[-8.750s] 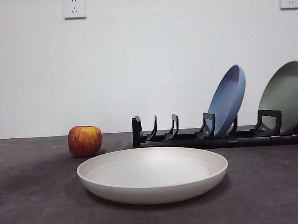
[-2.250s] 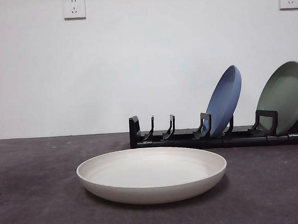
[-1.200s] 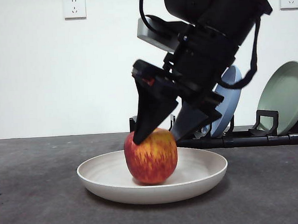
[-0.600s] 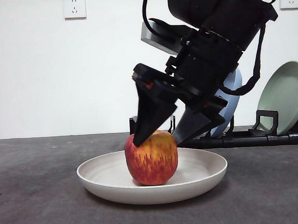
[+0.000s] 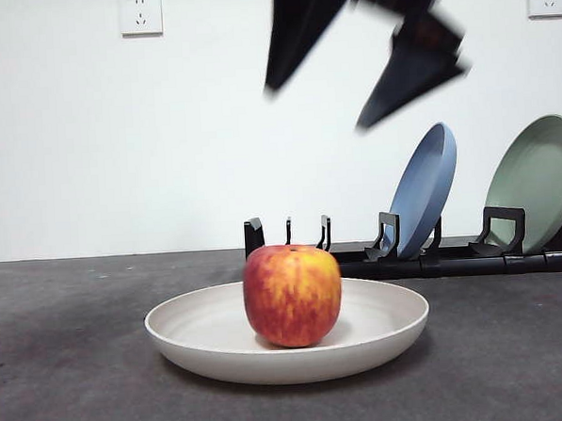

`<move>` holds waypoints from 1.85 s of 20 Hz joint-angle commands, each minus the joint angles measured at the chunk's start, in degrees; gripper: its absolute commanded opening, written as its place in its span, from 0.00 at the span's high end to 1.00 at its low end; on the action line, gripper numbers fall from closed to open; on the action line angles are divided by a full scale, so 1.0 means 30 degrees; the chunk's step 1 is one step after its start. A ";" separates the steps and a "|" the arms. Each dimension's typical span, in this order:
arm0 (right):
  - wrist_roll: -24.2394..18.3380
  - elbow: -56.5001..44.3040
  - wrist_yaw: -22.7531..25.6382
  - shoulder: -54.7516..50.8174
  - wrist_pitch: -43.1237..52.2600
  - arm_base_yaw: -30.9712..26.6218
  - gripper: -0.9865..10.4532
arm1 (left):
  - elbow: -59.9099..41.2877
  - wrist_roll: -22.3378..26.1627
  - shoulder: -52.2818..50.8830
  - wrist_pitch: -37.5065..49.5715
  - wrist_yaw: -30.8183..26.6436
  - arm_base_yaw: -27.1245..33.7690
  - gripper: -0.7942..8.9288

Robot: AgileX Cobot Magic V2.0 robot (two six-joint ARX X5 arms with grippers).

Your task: Take the yellow plate from the plate rack,put the plate on the table,take the apple from the table,put the apple in the plate

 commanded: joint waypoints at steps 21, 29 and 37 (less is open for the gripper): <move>-0.0029 0.0896 -0.2382 -0.5202 -0.8830 0.0029 0.91 | -0.0080 0.0015 0.0328 0.0095 0.1756 -0.0007 0.92; -0.0022 0.0896 0.3373 -0.5202 -0.8830 0.0029 0.91 | -0.0401 0.8065 0.0517 0.7206 0.0284 0.1202 0.92; -0.0022 0.0896 0.4969 -0.5202 -0.8845 0.0029 0.91 | -0.9238 0.8867 -0.4430 1.6495 0.6178 1.3187 0.92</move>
